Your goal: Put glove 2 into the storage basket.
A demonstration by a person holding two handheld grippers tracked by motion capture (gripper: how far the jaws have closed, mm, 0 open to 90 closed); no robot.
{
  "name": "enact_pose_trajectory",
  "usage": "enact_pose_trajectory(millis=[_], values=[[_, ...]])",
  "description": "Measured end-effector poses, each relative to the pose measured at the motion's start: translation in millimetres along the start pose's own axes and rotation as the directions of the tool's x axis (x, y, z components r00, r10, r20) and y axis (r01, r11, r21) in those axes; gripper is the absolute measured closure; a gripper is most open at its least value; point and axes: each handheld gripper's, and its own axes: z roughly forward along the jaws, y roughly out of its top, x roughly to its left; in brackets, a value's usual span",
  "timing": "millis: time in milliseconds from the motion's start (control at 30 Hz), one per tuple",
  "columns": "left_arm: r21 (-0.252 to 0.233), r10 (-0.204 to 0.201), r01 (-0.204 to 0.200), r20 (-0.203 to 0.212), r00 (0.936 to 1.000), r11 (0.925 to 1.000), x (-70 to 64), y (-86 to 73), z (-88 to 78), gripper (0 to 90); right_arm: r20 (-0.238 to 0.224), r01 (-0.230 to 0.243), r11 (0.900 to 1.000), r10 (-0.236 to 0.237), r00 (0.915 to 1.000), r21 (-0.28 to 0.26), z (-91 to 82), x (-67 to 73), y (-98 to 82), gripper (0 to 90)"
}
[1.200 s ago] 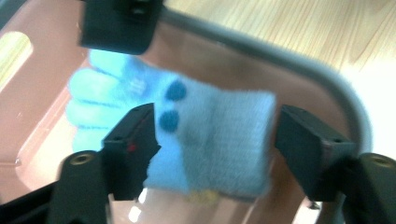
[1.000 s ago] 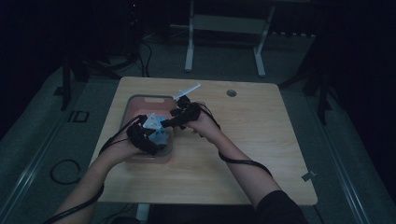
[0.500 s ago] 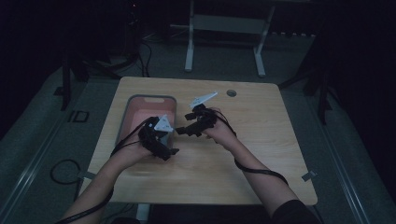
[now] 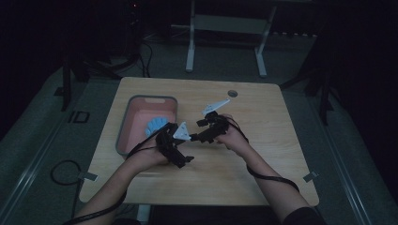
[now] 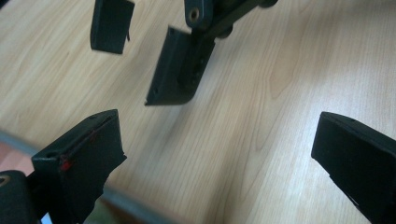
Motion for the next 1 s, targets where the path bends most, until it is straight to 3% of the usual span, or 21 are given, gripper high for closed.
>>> enact_pose_trajectory(millis=[167, 267, 1000], values=[[-0.01, 0.012, -0.012, 0.005, 0.9999, 0.9999, -6.3, 6.9, 6.0, 2.4, 0.018, 0.006, 1.0, -0.006, 0.9998, -0.011, -8.7, -2.9, -11.5, 15.0], [-0.012, 0.009, -0.009, 0.033, 0.9994, 0.9999, -9.3, 8.2, 11.7, 2.4, 0.032, 0.003, 1.0, -0.003, 0.9995, -0.018, -14.6, -4.8, -18.0, 15.1], [-0.018, 0.056, -0.054, 0.113, 0.992, 0.9984, -36.7, 17.2, 48.4, 2.4, 0.067, -0.072, 0.996, 0.076, 0.9949, -0.049, -42.6, -14.3, -81.8, 15.3]])
